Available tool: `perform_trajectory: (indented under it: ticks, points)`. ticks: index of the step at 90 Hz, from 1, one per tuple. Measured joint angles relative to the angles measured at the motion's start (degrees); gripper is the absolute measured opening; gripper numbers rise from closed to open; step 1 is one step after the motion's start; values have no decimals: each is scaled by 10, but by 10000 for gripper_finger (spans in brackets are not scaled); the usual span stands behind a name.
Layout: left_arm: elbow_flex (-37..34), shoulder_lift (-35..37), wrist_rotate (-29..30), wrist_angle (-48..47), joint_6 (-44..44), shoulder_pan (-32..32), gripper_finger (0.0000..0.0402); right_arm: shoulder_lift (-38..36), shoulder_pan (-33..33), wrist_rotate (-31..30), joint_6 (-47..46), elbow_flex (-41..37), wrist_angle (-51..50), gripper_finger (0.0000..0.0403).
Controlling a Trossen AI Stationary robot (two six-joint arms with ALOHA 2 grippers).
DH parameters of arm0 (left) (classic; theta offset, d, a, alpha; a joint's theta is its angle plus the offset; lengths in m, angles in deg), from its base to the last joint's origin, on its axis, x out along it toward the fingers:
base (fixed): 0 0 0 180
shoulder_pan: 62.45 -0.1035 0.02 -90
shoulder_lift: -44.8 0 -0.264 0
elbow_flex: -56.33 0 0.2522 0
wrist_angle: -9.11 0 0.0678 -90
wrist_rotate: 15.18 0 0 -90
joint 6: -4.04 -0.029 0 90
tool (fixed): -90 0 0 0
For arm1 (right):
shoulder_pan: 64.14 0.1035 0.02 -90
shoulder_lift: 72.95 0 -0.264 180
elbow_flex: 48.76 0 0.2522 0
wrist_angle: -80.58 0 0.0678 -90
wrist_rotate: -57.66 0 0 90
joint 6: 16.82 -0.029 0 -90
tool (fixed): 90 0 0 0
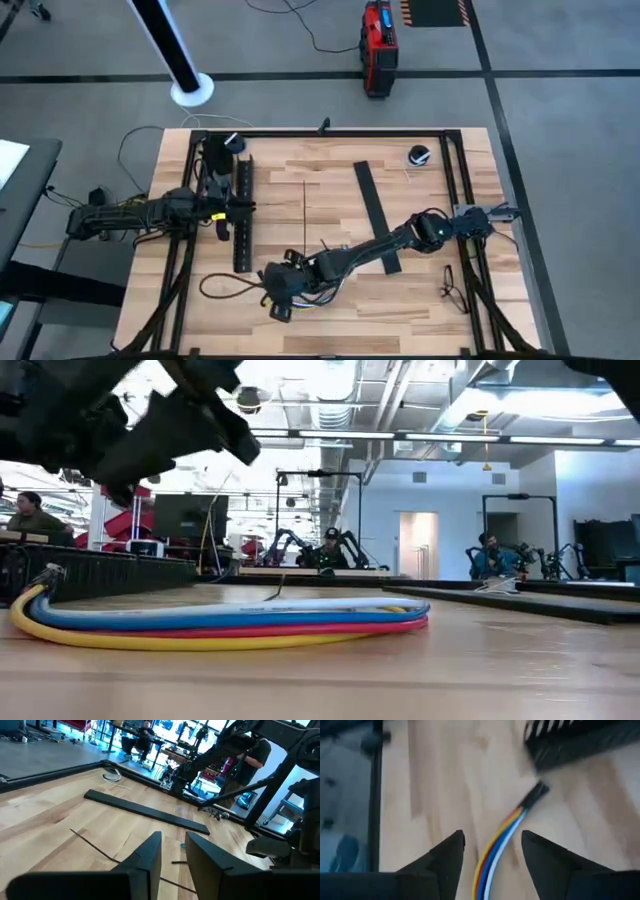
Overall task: Ziptie cables
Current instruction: Wrap the black zip tie on the cable
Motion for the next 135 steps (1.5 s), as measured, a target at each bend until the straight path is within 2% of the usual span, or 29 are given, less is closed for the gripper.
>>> perform_trajectory:
  ticks: [11,26,40,66,78,98,107,124,130,135]
  points:
    - [0,0,-2,-2,4,1,82,8,-3,-39,-16,1,27,184]
    - [0,0,-3,-2,10,15,82,45,-8,-40,-32,0,62,191]
    - [0,-1,0,-2,10,28,82,57,-14,-66,-58,-1,59,203]
    - [0,-1,6,0,2,30,81,65,-29,-66,-75,1,83,207]
    - [0,-1,7,0,0,30,82,89,-30,-35,-82,0,109,207]
    - [0,-1,7,-1,-1,30,81,92,-36,-34,-92,0,109,206]
    - [0,-1,7,-1,-1,30,82,93,-42,-35,-94,0,105,194]
    - [0,-1,7,-2,-1,30,82,113,-44,-26,-94,0,130,142]
    - [0,-1,6,-3,-2,30,82,124,-44,2,-105,2,155,135]
    - [0,-1,6,-4,-2,30,81,128,-43,0,-106,2,159,134]
